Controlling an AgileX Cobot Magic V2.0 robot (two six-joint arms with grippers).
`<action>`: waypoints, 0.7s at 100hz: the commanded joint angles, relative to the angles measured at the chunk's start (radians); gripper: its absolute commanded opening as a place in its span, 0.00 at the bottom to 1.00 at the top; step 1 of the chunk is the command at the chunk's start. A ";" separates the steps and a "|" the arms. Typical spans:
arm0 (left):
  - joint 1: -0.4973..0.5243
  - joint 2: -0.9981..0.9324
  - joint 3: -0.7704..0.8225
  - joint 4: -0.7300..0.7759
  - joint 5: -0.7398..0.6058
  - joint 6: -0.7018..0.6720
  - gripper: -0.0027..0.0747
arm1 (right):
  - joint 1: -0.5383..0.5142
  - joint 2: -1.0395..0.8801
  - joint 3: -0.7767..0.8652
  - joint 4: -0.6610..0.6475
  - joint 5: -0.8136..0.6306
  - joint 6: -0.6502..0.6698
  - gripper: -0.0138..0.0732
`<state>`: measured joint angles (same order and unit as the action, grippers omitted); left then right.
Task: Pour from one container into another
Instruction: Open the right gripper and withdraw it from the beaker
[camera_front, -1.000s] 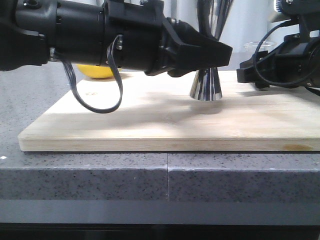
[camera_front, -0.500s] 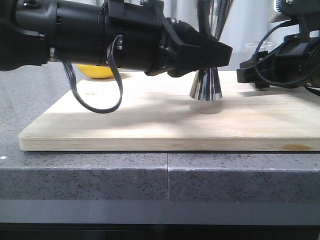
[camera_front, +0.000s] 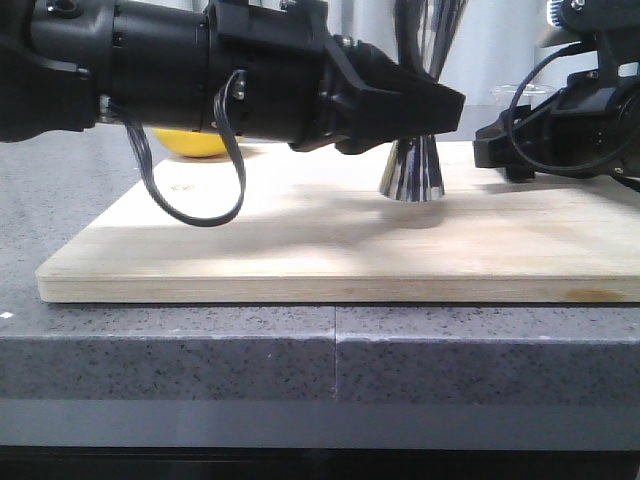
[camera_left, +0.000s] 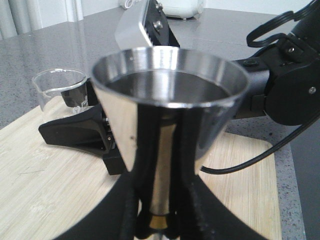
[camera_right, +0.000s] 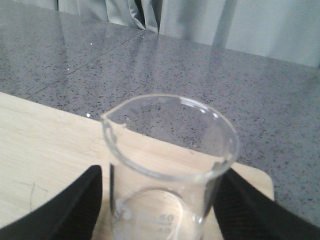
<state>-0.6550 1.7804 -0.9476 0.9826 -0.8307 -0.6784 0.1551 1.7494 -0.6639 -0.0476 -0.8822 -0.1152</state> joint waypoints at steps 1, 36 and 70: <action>0.000 -0.056 -0.026 -0.041 -0.082 -0.006 0.01 | -0.006 -0.035 -0.020 -0.008 -0.076 0.003 0.70; 0.000 -0.056 -0.026 -0.041 -0.082 -0.006 0.01 | -0.006 -0.035 -0.020 -0.008 -0.137 0.003 0.81; 0.000 -0.056 -0.026 -0.041 -0.082 -0.006 0.01 | -0.004 -0.042 -0.020 -0.008 -0.206 0.003 0.82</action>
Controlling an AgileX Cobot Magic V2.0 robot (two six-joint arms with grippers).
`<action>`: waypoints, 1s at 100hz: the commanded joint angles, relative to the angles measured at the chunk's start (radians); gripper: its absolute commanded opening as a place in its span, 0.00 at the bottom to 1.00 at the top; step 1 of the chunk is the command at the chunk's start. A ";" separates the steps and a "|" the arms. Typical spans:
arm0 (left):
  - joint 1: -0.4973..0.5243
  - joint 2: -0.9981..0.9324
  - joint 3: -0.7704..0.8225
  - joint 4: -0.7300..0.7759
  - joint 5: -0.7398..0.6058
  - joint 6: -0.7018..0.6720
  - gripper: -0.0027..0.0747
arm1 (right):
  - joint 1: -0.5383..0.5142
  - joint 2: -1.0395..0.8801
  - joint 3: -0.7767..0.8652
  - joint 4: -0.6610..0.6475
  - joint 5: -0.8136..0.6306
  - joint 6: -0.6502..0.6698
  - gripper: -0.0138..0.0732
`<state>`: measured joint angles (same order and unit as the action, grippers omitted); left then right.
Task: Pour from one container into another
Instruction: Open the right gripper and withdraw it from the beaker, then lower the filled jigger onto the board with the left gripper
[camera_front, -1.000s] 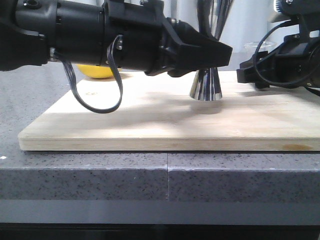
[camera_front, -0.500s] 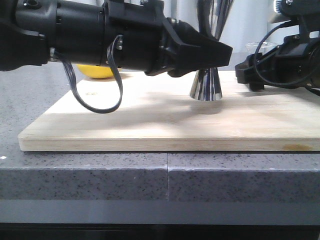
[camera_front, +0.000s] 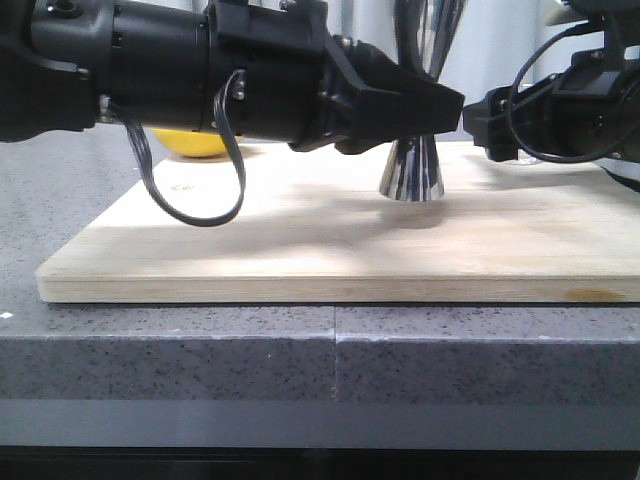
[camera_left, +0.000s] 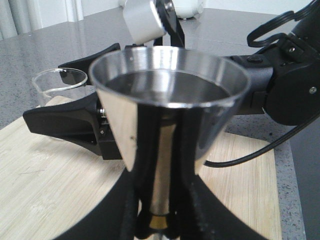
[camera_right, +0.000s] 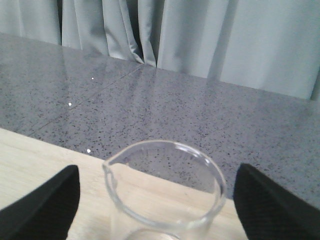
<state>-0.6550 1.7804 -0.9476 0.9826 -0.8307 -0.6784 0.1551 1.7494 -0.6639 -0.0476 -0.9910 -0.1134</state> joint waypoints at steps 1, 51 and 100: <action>0.000 -0.056 -0.026 -0.041 -0.082 -0.006 0.01 | -0.004 -0.044 -0.020 -0.008 -0.097 0.001 0.82; 0.000 -0.056 -0.026 -0.041 -0.082 -0.006 0.01 | -0.004 -0.141 -0.020 -0.008 -0.124 0.001 0.82; 0.015 -0.056 -0.026 -0.055 -0.071 -0.006 0.01 | -0.002 -0.369 -0.020 -0.008 -0.128 0.001 0.81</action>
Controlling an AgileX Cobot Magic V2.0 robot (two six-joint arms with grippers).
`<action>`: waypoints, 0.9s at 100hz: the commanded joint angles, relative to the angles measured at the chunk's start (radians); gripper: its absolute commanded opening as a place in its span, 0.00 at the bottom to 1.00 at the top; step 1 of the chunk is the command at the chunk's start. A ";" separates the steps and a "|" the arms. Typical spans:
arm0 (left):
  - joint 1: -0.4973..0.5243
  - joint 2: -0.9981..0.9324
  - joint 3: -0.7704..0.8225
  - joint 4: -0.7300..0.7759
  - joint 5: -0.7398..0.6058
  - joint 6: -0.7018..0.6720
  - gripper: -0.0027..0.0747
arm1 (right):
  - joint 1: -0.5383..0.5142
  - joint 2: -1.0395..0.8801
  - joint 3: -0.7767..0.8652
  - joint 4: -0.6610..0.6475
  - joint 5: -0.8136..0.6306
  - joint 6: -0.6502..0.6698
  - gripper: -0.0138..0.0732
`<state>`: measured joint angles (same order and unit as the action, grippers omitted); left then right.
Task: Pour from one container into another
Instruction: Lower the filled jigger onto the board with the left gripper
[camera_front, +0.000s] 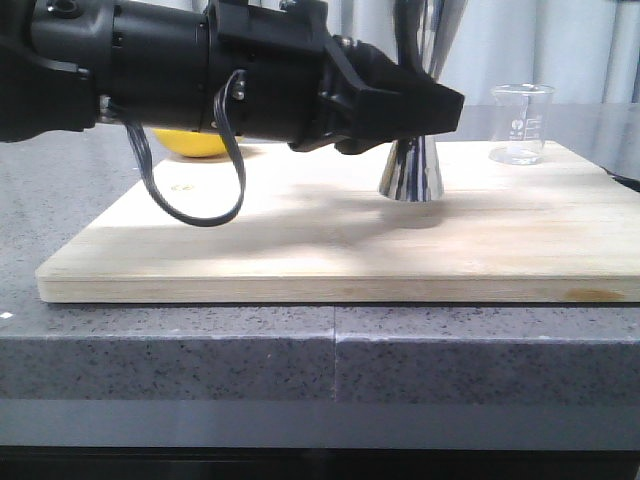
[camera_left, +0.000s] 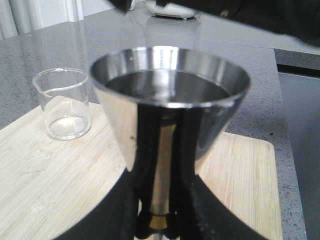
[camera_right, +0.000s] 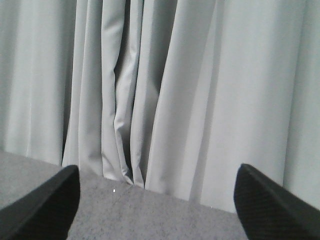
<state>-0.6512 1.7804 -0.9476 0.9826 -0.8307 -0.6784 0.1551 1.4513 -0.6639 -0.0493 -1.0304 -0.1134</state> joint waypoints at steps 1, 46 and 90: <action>0.016 -0.056 -0.026 -0.055 -0.071 -0.006 0.01 | -0.002 -0.074 -0.020 -0.006 -0.089 0.001 0.81; 0.135 -0.056 -0.026 -0.069 -0.134 -0.006 0.01 | -0.002 -0.161 -0.020 -0.006 -0.044 0.001 0.81; 0.195 -0.056 -0.022 -0.019 -0.148 -0.006 0.01 | -0.002 -0.161 -0.020 -0.006 -0.036 0.001 0.81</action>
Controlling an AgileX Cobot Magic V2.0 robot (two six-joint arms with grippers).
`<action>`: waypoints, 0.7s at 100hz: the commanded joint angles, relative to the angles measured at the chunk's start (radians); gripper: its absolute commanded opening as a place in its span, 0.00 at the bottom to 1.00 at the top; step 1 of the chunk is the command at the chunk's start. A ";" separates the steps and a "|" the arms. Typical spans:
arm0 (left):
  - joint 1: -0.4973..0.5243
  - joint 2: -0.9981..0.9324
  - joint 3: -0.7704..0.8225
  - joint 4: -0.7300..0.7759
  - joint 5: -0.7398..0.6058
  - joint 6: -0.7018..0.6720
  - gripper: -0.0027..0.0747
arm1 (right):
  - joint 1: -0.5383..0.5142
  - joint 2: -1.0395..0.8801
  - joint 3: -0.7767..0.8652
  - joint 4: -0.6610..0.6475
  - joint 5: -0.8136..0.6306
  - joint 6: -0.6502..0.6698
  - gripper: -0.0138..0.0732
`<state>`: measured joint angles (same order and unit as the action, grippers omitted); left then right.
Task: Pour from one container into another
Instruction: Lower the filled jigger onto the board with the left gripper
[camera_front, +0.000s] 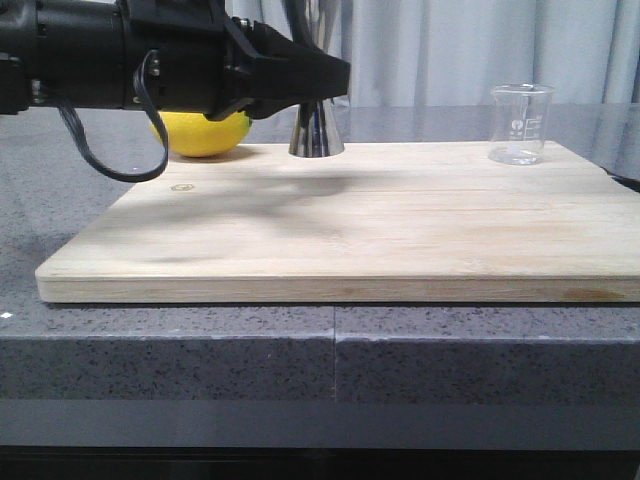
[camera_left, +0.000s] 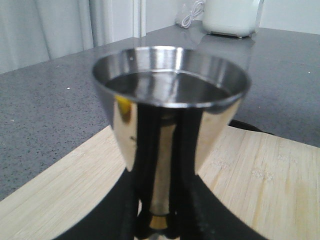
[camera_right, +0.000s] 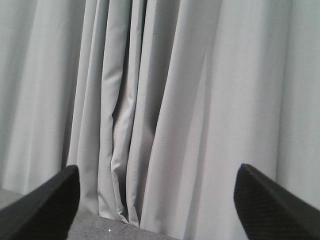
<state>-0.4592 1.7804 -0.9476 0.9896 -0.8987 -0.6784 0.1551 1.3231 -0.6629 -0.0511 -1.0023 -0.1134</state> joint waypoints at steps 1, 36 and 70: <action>0.003 -0.056 -0.022 -0.020 -0.080 -0.006 0.01 | -0.002 -0.033 -0.021 -0.005 -0.064 0.001 0.81; 0.003 -0.042 -0.020 -0.003 -0.089 -0.006 0.01 | -0.002 -0.033 -0.021 -0.005 -0.064 0.001 0.81; 0.003 -0.042 0.026 -0.016 -0.090 0.005 0.01 | -0.002 -0.033 -0.021 -0.005 -0.064 0.001 0.81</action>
<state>-0.4574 1.7804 -0.9080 1.0316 -0.9056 -0.6784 0.1551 1.3231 -0.6629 -0.0511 -0.9999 -0.1134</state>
